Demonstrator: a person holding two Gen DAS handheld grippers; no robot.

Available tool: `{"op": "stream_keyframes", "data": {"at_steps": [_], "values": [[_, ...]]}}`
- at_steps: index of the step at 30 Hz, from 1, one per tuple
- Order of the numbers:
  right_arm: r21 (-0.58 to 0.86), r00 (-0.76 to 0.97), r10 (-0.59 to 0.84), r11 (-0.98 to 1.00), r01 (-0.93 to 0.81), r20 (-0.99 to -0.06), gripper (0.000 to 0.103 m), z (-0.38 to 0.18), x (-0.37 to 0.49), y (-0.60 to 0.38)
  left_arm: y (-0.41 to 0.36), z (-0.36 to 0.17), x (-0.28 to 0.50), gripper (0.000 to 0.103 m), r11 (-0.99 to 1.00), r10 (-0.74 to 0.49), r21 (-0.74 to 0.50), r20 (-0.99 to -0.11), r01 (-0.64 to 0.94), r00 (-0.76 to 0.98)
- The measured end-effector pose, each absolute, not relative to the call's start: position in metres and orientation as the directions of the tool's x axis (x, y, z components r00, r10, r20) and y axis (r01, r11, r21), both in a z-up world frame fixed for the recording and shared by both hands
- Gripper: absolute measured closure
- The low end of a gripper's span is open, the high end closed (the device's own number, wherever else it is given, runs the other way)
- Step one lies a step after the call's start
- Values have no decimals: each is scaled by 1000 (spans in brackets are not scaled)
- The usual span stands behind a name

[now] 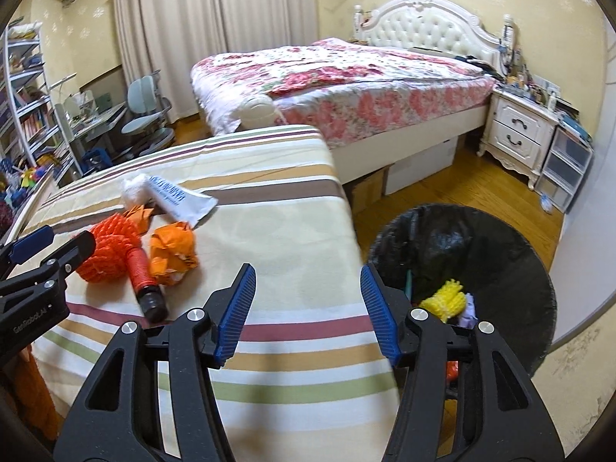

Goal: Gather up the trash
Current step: 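Move both open tools back over the trash on the bed, then grasp the orange mesh net with the left tool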

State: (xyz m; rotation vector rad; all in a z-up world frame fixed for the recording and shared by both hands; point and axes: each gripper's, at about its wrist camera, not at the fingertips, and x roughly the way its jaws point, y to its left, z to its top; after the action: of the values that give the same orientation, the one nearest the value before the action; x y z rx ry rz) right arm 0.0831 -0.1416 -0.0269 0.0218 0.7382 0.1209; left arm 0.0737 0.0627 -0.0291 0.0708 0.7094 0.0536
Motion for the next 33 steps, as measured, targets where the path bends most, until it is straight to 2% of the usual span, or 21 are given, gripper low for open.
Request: {"op": "stream_keyframes", "data": {"at_steps": [10, 13, 22, 33], "values": [[51, 717, 141, 988, -146, -683, 47, -29, 92, -113, 79, -50, 86, 27, 999, -16, 11, -703, 34, 711], [50, 714, 143, 987, -150, -685, 47, -29, 93, -110, 78, -51, 84, 48, 997, -47, 5, -706, 71, 706], [46, 720, 164, 982, -181, -674, 47, -22, 93, -95, 87, -44, 69, 59, 998, -52, -8, -684, 64, 728], [41, 710, 212, 968, -249, -672, 47, -17, 97, -65, 127, -33, 53, 60, 1000, 8, -14, -672, -24, 741]]}}
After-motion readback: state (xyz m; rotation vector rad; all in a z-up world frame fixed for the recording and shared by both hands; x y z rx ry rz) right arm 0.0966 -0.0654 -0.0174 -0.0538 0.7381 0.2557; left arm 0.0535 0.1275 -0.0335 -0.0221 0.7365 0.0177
